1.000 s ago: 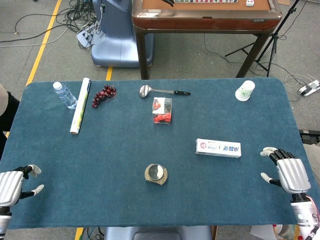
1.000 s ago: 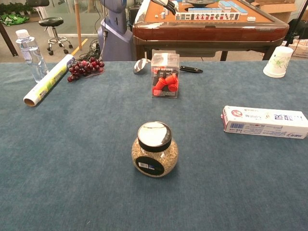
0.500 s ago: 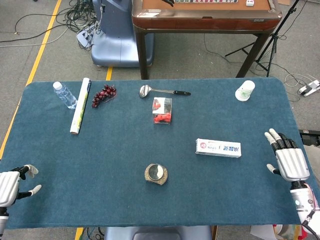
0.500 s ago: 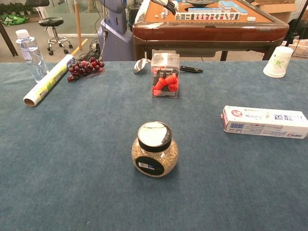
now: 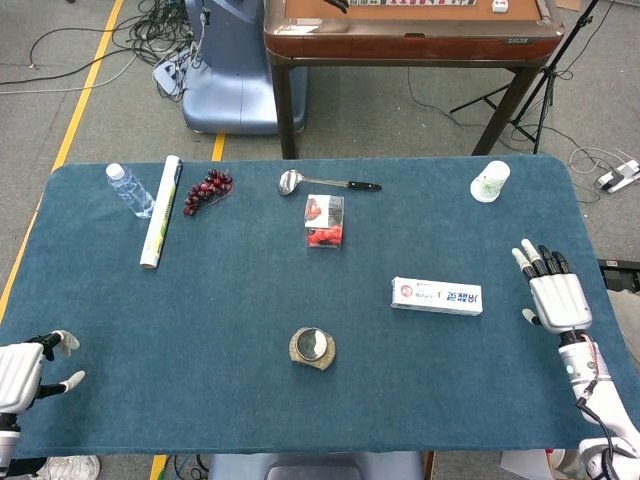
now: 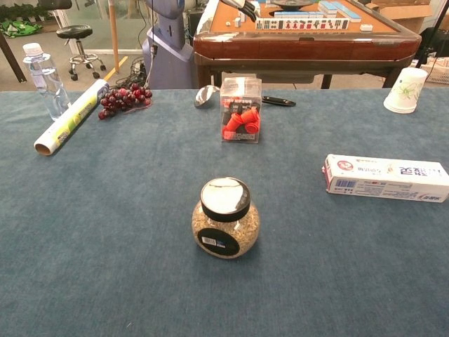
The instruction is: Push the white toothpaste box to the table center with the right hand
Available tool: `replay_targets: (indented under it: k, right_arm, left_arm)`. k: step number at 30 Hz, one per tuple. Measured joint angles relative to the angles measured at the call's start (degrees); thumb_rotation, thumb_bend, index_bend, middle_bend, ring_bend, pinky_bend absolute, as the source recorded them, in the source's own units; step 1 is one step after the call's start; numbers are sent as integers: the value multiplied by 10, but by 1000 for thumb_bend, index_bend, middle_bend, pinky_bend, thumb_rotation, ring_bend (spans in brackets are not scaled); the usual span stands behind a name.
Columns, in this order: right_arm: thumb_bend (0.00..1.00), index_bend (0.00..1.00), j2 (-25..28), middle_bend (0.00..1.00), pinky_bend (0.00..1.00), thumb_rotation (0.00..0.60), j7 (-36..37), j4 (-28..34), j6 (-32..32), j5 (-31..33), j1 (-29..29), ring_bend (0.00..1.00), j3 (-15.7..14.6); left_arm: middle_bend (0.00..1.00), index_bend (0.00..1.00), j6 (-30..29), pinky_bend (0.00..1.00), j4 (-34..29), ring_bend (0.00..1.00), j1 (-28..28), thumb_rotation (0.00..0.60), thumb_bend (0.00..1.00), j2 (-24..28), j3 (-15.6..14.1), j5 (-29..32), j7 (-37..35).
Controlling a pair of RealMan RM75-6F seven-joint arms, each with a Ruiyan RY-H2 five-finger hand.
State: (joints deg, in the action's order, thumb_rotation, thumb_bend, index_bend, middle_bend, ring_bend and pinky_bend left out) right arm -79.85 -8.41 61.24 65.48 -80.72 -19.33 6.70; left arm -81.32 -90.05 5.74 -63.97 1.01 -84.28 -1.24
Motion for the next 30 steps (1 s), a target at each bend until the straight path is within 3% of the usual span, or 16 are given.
replay_targets:
  k: [17,30]
  right_arm:
    - [0,63,-123,17,104,600,21,-150,-76,13,-71,0,4]
    - [0,63,-170,18,104,600,17,-145,-75,-5,-117,0,6]
  left_arm:
    - [534,478,9,689,-3,551,0,600,129,4,-1,7,-1]
    - [534,476,9,689,-5,551,-2,600,129,11,2,16,-9]
